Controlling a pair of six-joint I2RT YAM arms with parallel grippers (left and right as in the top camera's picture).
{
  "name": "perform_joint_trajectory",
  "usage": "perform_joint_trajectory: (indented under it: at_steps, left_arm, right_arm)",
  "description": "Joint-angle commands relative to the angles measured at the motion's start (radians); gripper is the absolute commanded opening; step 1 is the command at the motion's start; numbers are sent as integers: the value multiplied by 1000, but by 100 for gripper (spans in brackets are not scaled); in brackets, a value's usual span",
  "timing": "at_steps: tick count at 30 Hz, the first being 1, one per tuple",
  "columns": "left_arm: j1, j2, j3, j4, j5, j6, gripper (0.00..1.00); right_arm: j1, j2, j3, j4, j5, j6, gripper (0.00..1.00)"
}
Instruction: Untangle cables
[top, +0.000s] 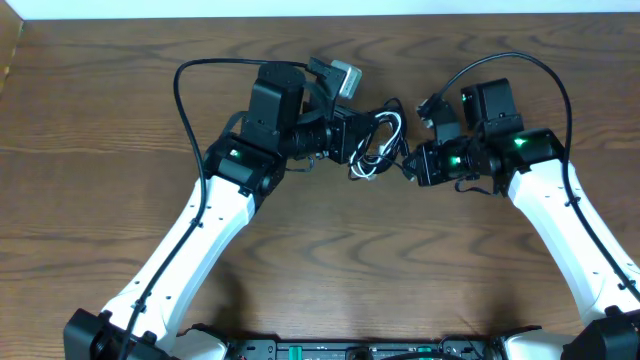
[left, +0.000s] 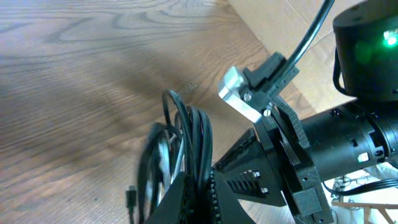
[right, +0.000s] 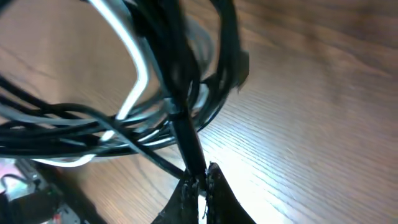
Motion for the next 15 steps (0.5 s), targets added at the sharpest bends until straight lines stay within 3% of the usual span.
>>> perform_joint_trajectory:
  at_steps: [1, 5, 15]
  left_arm:
    - [32, -44, 16, 9, -12, -9, 8]
    - [89, -96, 16, 8, -11, -9, 8]
    - [235, -272, 16, -119, -12, 32, 8]
  right_arm:
    - [2, 8, -6, -31, 179, 41, 1]
    - [-17, 8, -6, -66, 292, 55, 1]
    - [-96, 8, -6, -76, 320, 83, 1]
